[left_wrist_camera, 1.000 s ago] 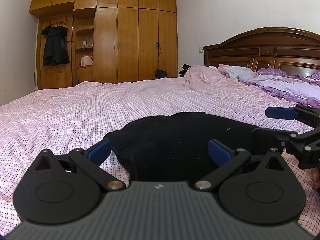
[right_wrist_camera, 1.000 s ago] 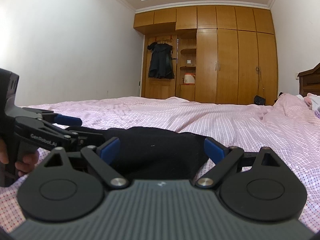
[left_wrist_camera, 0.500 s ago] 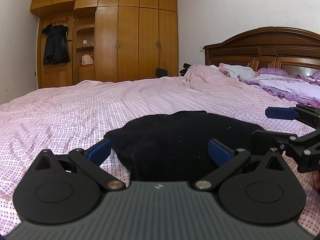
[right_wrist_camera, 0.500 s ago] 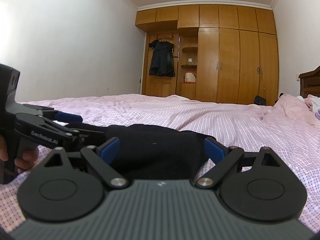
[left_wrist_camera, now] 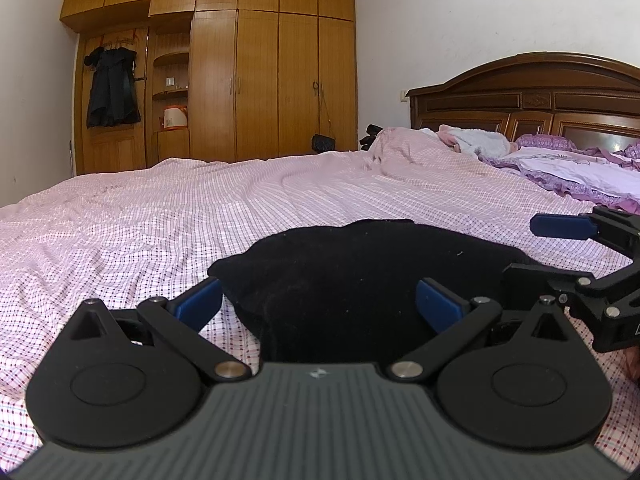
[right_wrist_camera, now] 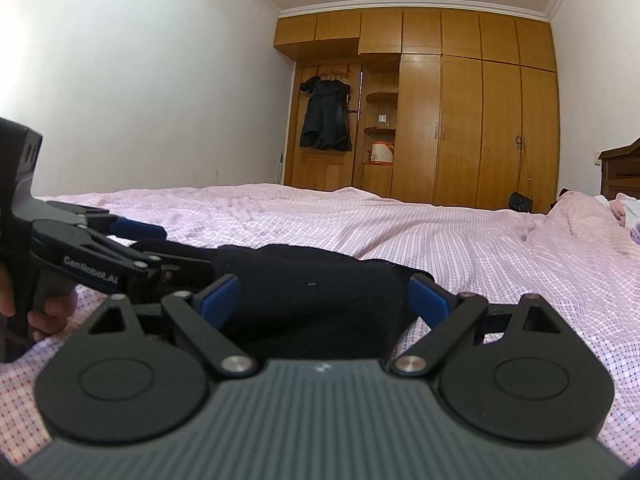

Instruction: Fold small clothes

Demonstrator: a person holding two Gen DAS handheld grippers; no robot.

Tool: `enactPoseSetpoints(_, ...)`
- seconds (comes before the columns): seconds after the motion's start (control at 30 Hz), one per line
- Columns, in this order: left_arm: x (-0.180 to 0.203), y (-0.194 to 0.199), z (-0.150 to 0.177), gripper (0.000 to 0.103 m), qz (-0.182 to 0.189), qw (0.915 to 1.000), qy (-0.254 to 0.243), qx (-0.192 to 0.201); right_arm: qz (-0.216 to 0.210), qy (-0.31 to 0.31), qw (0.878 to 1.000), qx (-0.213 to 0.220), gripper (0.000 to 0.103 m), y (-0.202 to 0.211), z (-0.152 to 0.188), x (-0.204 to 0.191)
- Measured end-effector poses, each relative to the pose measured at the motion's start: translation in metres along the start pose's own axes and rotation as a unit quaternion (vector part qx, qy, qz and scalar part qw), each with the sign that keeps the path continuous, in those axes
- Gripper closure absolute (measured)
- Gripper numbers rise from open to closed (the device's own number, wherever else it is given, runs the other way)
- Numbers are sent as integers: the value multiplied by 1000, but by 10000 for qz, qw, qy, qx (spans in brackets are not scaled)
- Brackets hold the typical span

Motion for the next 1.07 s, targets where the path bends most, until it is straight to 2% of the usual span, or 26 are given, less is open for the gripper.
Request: enactPoseSetpoints(1.07, -1, -2, 2, 0, -15, 10000, 0, -30, -18, 166, 9998, -85, 10, -2, 1, -4)
Point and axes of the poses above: each gripper's, at about its wrist camera, not at the fingertips, and y roughly against the way its jaws point, x to its right, z to its underside, the point moved 8 cm from there along -y, roughly the way its jaws point, and after that the axes turned 4 degrees about z, right-handed, at the moved point
